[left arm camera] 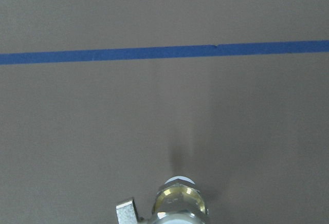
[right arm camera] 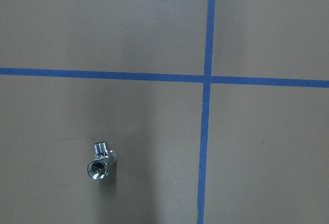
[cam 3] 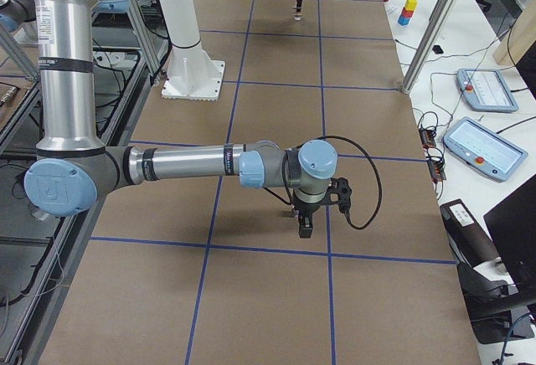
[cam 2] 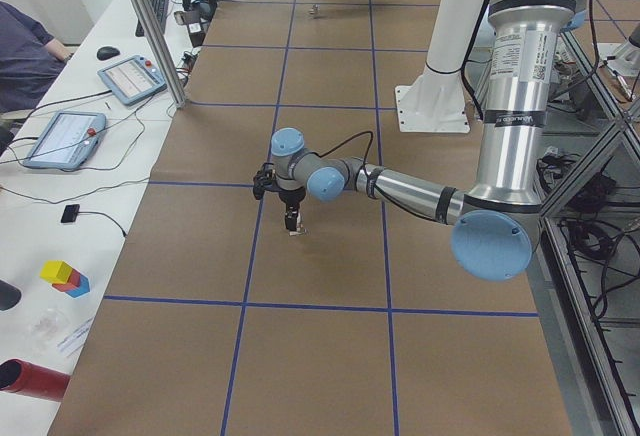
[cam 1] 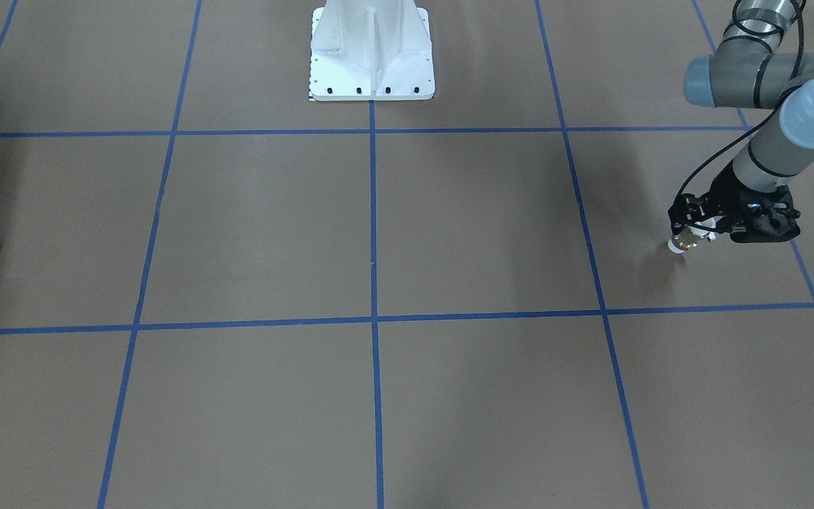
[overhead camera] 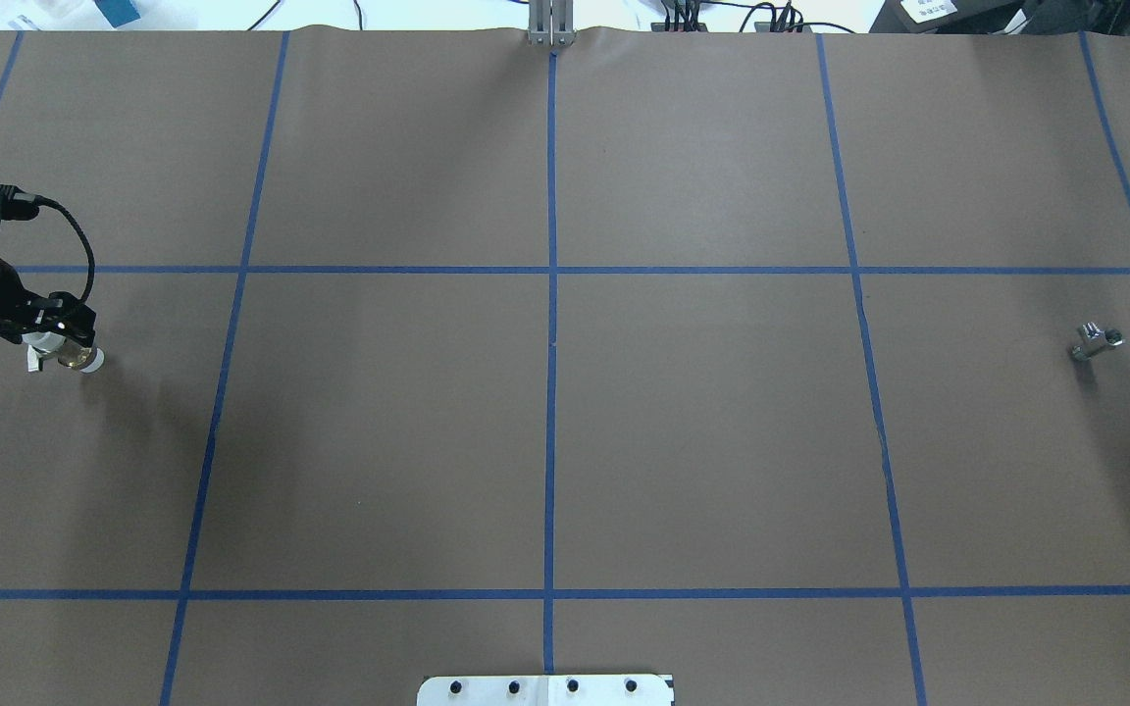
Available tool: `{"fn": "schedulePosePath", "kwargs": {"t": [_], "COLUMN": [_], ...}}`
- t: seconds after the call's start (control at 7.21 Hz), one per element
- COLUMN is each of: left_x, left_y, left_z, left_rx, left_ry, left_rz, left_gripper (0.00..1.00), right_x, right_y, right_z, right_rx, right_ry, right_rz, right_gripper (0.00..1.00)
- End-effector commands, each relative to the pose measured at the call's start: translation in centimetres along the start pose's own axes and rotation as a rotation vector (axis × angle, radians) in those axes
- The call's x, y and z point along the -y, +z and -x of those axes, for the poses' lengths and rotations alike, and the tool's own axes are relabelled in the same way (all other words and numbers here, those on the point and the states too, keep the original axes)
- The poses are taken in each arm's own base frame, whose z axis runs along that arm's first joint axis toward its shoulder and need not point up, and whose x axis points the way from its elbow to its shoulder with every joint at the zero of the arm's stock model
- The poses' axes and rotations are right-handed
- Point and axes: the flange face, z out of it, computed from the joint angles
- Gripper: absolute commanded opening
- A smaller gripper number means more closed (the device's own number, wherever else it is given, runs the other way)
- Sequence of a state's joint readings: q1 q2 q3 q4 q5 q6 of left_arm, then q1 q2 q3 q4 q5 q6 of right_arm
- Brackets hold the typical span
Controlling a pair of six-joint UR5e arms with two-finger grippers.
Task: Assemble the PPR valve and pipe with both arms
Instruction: 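Lift the valve off the table with the left gripper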
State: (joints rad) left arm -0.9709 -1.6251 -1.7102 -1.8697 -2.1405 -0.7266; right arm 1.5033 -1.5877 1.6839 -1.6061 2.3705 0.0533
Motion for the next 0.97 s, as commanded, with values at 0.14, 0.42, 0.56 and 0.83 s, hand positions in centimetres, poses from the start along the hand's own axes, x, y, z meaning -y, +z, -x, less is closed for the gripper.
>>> {"fn": "schedulePosePath", "kwargs": {"t": [0.14,0.42,0.56,0.83], "left_x": [-0.1,0.0,-0.4,-0.2], "left_y": [-0.1,-0.7,-1.7,-4.8], "left_z": [-0.1,-0.1,-0.3,-2.1], "left_rx": [-0.002,-0.006,-0.011,-0.023], "left_ry": [0.001,-0.003,0.005,0.005], "left_rz": [-0.001,-0.007,-0.025,-0.038], "left_gripper": [0.54,0.15,0.0,0.0], "right_x": [0.0,0.1,0.1,0.2], "right_y": [0.0,-0.1,-0.2,-0.4], "right_z": [0.0,0.1,0.2,0.4], "right_rx": [0.001,0.001,0.001,0.001], "right_ry": [0.002,0.004,0.002,-0.001], "right_rz": [0.0,-0.002,-0.005,-0.008], "right_gripper": [1.0,1.0,1.0,1.0]}}
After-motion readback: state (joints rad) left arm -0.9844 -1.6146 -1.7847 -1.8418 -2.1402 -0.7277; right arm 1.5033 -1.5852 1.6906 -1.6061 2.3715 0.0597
